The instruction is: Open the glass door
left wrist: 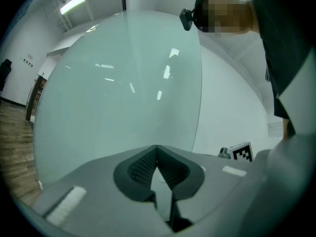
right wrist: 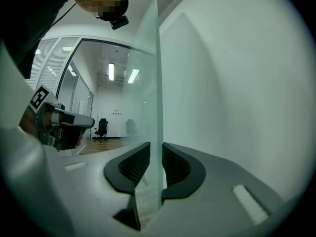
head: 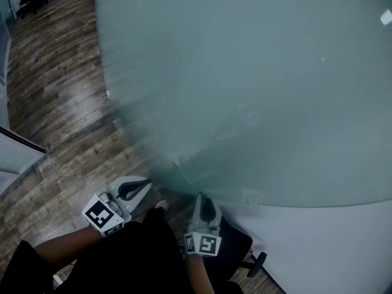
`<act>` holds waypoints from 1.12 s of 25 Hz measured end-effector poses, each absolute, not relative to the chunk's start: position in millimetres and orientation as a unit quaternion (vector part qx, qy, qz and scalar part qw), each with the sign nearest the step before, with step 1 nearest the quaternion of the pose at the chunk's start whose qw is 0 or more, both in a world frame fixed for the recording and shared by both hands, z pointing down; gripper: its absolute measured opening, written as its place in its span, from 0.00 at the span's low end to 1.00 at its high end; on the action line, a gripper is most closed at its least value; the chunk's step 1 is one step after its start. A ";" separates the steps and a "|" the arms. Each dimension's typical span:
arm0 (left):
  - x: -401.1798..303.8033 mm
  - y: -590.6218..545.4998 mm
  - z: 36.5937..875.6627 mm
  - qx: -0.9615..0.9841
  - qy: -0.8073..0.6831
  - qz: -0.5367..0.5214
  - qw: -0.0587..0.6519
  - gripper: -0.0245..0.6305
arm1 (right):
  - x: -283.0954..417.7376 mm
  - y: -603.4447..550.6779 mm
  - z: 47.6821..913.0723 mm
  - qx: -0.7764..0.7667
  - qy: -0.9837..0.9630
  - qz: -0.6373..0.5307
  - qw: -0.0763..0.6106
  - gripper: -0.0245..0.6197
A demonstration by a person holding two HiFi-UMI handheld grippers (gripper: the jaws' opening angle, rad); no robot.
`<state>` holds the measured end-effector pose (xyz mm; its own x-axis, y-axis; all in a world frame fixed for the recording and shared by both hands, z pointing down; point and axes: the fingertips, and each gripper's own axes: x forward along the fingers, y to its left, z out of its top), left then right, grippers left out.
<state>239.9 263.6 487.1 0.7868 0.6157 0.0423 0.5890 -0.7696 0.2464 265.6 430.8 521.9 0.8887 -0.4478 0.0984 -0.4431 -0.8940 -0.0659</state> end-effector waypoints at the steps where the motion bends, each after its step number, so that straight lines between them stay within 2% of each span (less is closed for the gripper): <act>1: 241.4 266.4 485.7 0.938 0.322 0.060 0.112 0.04 | 266.4 431.6 520.9 -0.971 0.230 -0.056 0.020 0.16; 24: 281.7 312.7 481.4 0.931 0.347 0.054 0.102 0.04 | 305.2 447.3 512.6 -0.969 0.241 -0.051 0.012 0.16; 28: 311.2 321.7 476.1 0.934 0.336 0.051 0.108 0.04 | 335.5 457.6 512.4 -0.968 0.244 -0.056 0.016 0.16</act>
